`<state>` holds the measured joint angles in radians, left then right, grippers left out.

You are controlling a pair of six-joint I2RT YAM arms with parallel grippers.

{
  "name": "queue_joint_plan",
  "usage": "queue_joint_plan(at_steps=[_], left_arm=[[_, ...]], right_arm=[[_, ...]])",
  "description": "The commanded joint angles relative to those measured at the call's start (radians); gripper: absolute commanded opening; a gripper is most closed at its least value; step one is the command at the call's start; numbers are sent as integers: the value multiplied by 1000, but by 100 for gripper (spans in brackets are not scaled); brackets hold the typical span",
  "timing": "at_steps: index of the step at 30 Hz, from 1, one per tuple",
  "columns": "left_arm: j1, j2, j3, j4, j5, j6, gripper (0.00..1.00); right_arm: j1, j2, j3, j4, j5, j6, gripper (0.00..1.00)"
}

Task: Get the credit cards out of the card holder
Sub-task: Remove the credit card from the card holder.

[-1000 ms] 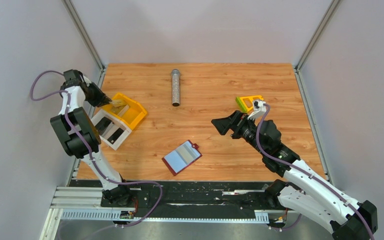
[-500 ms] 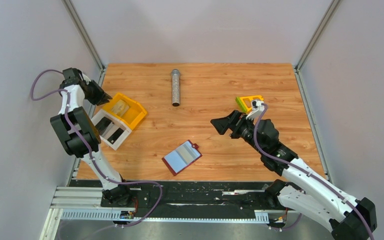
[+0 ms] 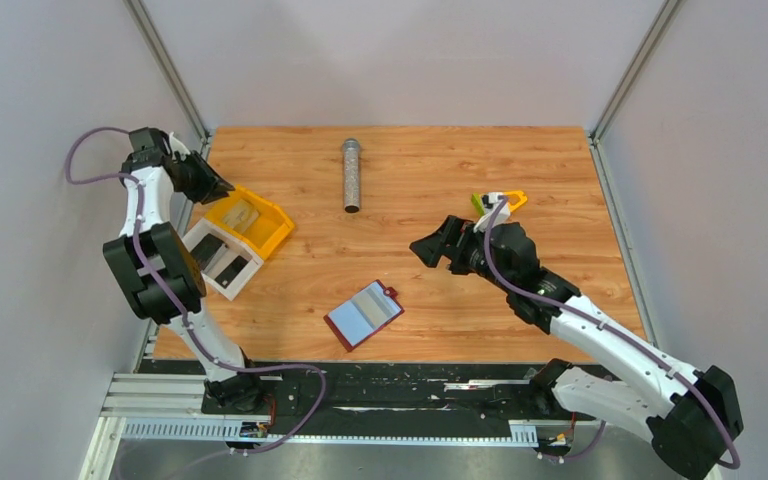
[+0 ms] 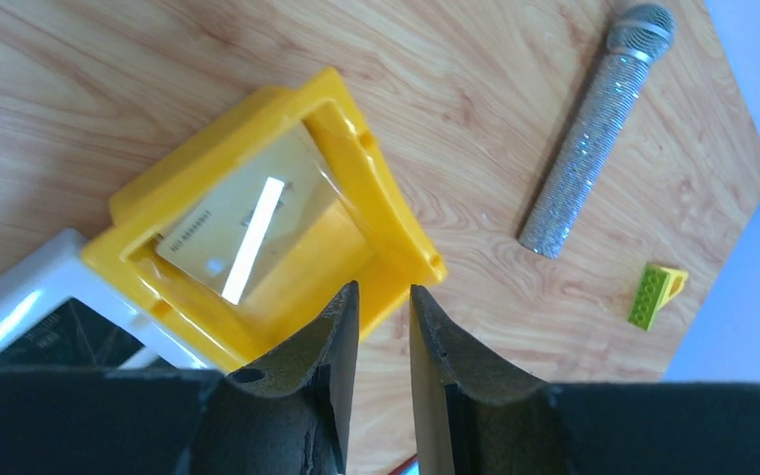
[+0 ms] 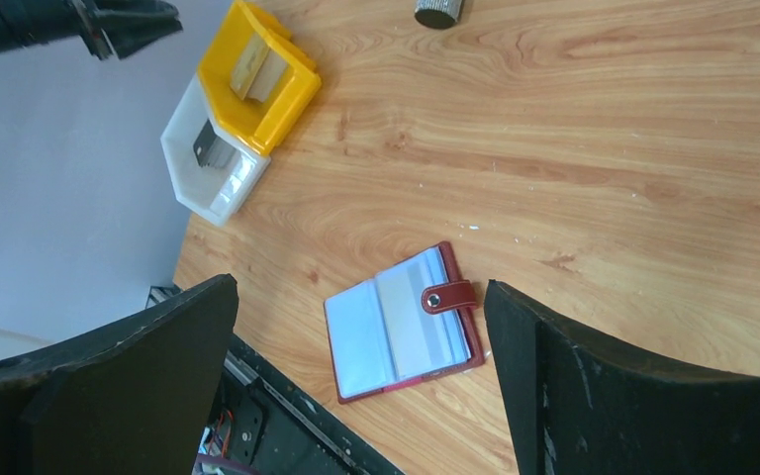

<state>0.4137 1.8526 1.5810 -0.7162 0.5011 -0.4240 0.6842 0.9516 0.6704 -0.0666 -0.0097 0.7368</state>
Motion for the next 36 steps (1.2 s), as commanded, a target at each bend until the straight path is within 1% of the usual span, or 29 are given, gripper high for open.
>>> queue_joint_plan(at_steps=[1,5,8,11,14,16,18,20,23,26,30,31,36], left_arm=[[-46,-134,-1,-32,41,40,33],[-85,-226,-86,-34,93,58,33],[-128,-322,-184,-35,114,69,33],[-177,-414,-268,-34,146,72,33],[-247,-487,-373,-18,171,60,32],[-283,-541,-441,5,188,38,32],[-321,-597,-505,33,207,2,30],[-364,-643,-561,51,213,-14,29],[-443,-696,-632,61,211,-31,29],[-476,-732,-698,88,218,-67,29],[-523,-788,-814,196,224,-151,28],[-550,-796,-849,212,228,-165,27],[-648,-782,-939,354,207,-269,24]], right_arm=[[-2,51,66,-61,-82,-28,97],[-2,107,77,-86,-126,-26,94],[-2,171,98,-114,-177,-50,89],[0,244,124,-140,-256,-87,81],[11,303,140,-150,-285,-102,72],[16,326,130,-97,-340,-120,68],[17,348,111,-34,-431,-127,66],[25,375,114,-16,-460,-124,65],[46,408,122,-4,-458,-125,65],[59,444,131,4,-453,-122,64],[75,495,146,-3,-421,-129,63],[78,508,148,-4,-414,-129,63],[85,561,161,6,-401,-131,60]])
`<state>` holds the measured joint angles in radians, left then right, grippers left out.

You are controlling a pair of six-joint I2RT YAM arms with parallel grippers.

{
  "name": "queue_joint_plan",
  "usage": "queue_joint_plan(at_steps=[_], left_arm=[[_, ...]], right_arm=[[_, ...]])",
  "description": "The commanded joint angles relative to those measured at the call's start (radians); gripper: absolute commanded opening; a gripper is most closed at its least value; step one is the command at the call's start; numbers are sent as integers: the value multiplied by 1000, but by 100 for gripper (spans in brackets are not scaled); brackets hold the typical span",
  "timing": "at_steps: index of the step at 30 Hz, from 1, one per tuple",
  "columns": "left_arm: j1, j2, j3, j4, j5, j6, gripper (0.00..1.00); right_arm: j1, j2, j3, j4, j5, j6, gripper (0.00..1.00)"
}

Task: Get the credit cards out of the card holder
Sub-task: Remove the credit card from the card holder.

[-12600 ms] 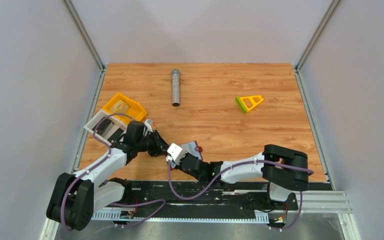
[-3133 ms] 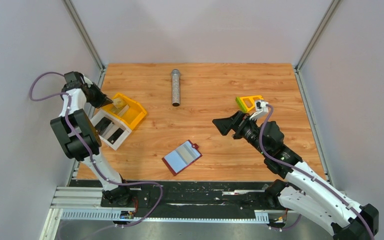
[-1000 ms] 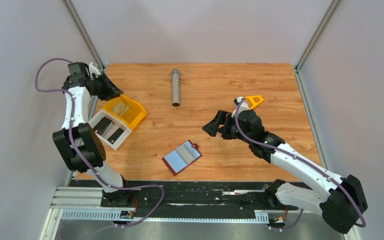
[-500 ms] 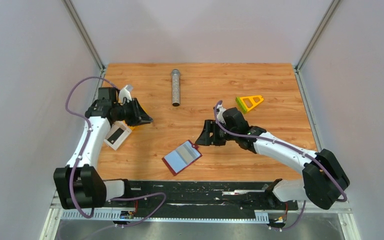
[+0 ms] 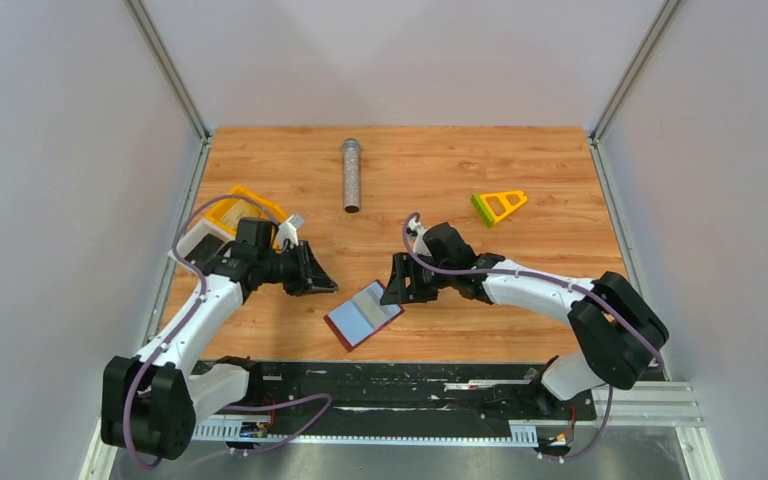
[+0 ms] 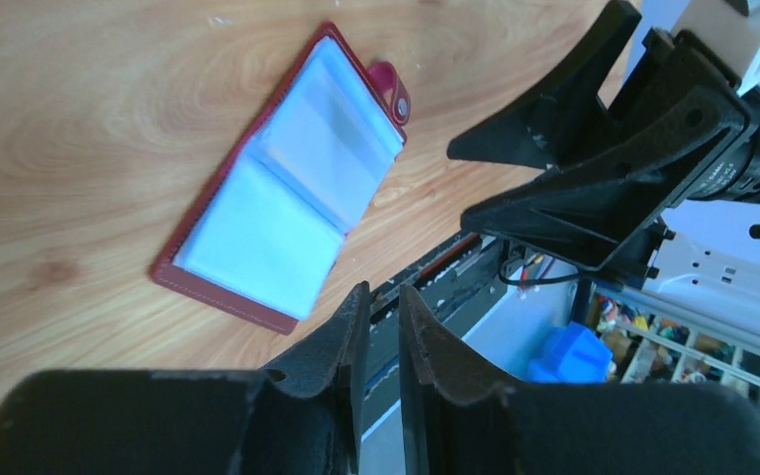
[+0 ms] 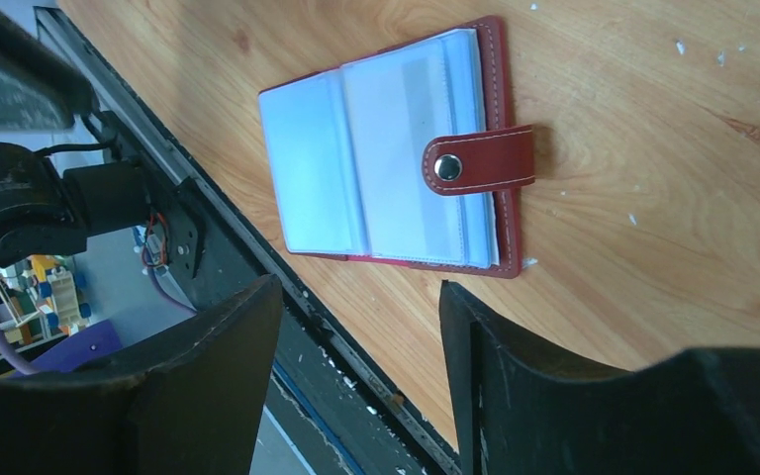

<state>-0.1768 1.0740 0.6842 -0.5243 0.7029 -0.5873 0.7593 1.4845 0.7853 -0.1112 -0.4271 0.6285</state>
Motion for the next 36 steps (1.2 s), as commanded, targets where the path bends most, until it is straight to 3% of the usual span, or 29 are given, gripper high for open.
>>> queue_joint_plan(at_steps=[1,6,13,36], left_arm=[[-80,0,-65,183,-2,-120,23],[-153,57,-131,306,-46,-192,21],[-171,154,-190,433,-64,-213,19],[-174,317,-267,561,-91,-191,16]], right_arm=[[11,41,51,54,15,-23,60],[11,83,72,62,14,-24,57],[14,134,100,71,16,-30,56],[15,236,82,136,-24,-13,50]])
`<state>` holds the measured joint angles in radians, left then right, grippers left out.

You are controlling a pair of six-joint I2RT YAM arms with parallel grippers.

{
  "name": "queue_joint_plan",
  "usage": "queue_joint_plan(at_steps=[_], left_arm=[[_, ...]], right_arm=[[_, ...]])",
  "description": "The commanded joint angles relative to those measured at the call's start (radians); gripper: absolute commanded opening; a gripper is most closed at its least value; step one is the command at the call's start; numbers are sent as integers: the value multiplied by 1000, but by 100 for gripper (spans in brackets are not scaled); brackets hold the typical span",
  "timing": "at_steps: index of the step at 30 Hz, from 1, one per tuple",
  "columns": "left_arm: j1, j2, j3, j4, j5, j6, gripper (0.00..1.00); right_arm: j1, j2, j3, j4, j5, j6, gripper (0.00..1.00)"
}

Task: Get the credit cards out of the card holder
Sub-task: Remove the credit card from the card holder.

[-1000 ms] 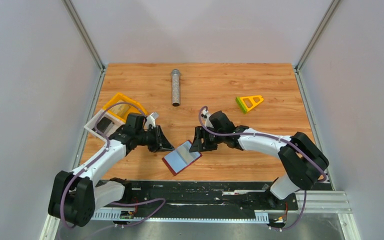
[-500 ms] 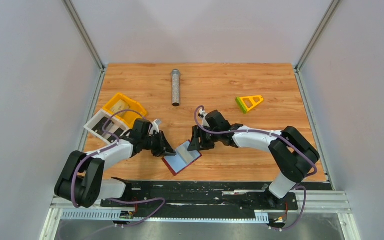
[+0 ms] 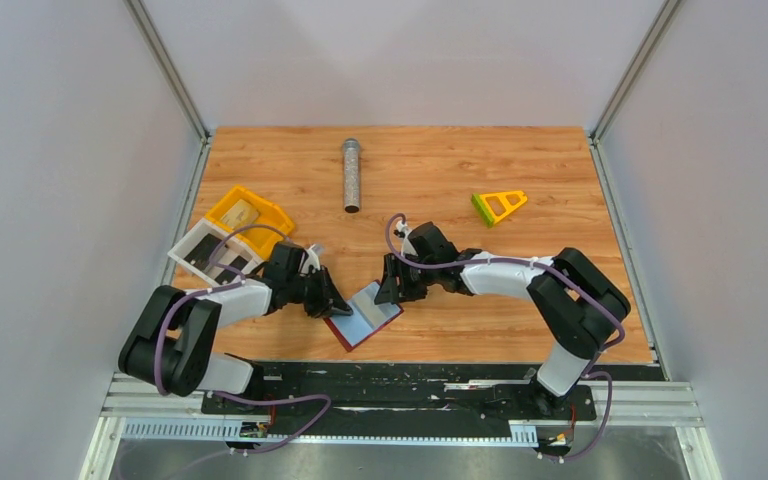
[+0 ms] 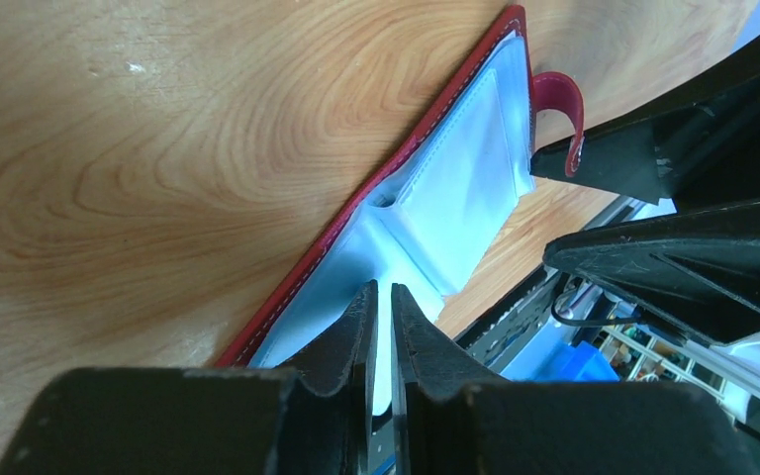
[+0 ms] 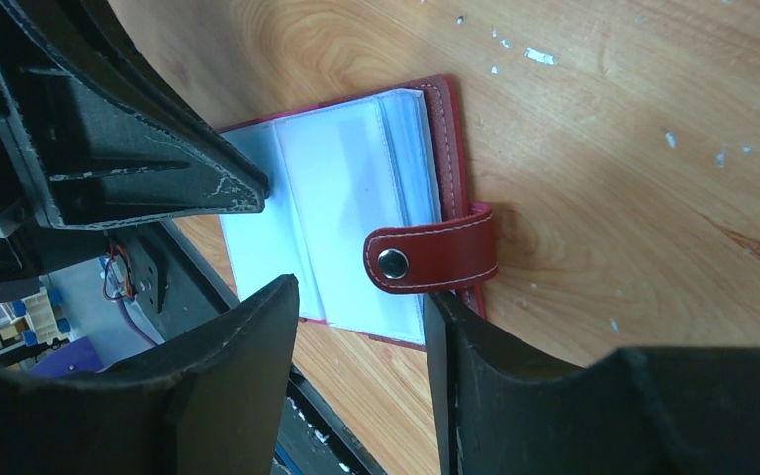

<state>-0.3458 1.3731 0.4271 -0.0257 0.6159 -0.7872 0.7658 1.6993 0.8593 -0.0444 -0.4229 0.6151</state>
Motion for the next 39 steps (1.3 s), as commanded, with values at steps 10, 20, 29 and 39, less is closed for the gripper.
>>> queue_joint_plan(at_steps=[10,20,29,39], left_arm=[[-6,50,-30,103,-1,1,16],[-7,50,-34,110,0,-4,16],[-8,51,-37,114,0,-5,16],[-9,26,-40,104,1,-12,16]], right_arm=[[19,38,15,78,-48,4,48],[46,73,46,116,-109,42,47],[63,45,55,135,-113,70,45],[68,5,59,144,-133,79,42]])
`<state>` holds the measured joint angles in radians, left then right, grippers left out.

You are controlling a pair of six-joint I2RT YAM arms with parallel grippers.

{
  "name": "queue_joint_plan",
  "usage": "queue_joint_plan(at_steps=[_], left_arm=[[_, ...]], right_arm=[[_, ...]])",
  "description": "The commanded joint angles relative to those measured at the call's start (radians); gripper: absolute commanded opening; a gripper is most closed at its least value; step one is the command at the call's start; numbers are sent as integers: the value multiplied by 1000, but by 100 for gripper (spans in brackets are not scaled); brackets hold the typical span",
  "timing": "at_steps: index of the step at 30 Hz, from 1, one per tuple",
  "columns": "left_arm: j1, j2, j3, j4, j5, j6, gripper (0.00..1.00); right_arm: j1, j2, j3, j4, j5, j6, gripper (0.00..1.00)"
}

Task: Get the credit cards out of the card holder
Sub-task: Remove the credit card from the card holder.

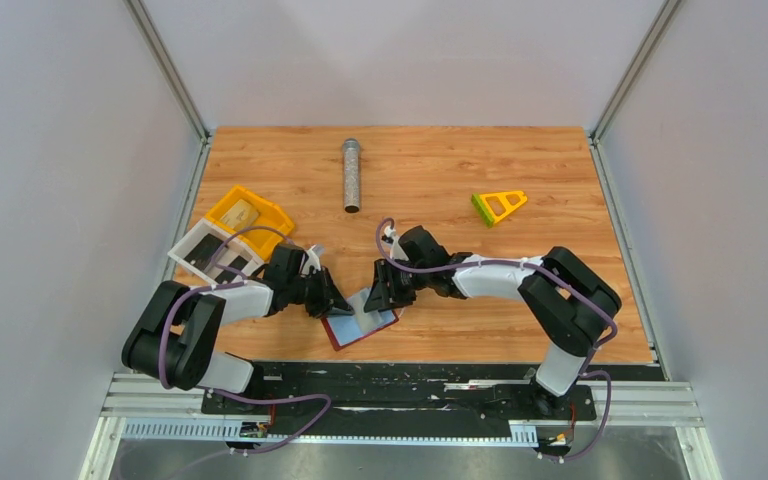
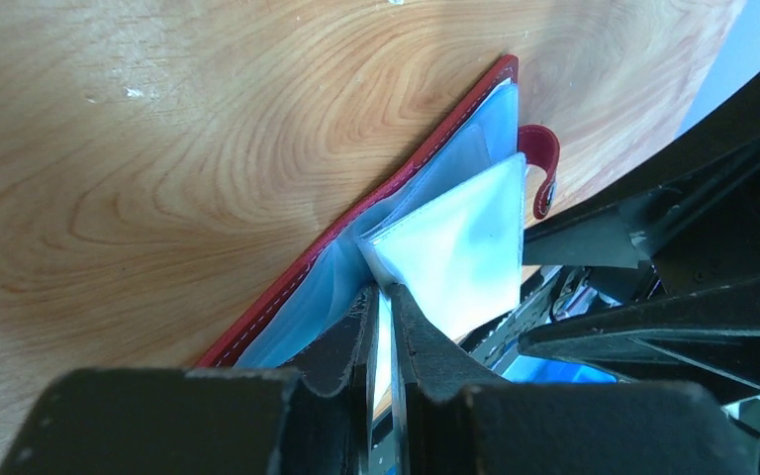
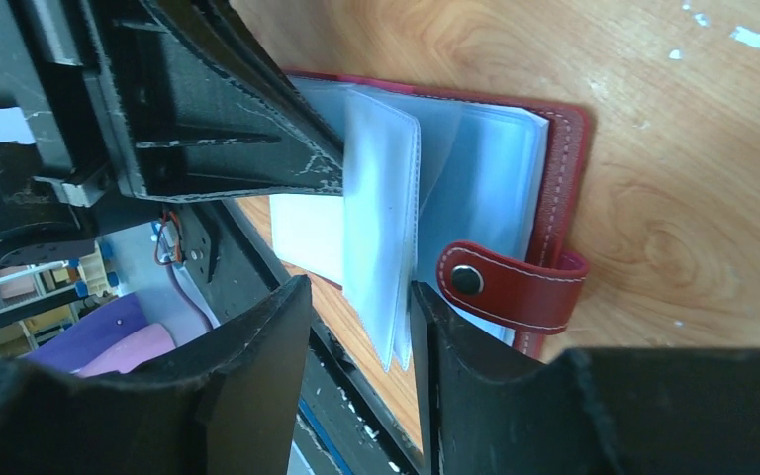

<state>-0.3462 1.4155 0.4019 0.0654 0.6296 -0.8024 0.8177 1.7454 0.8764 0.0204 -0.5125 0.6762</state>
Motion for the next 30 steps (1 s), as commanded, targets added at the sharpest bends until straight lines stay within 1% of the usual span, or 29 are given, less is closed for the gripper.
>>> queue_joint_plan(at_steps=[1,10,15,19,21,24,26,30], left_arm=[[-8,-23,-15,11,-12,0,16],[-8,-115,-14,-48,-27,-10,17],[-8,-211,17,-187,-83,11,17],[-7,-295,53,-304,-161,20,20],[-6,-325,91,-373,-230,34,21],[2,-355,132,-476,-284,71,22],[16,-369,155,-508,-302,82,23],[46,-401,168,-532,-294,85,23]], right_arm=[[19,-38,42,83,-46,22,42],[42,-45,55,80,-33,31,39],[52,-50,66,70,-22,30,35],[60,-47,78,63,-18,29,32],[67,-44,88,56,-13,28,31],[82,-36,114,37,-2,21,31],[92,-20,131,27,-1,19,32],[117,16,163,9,-3,16,34]])
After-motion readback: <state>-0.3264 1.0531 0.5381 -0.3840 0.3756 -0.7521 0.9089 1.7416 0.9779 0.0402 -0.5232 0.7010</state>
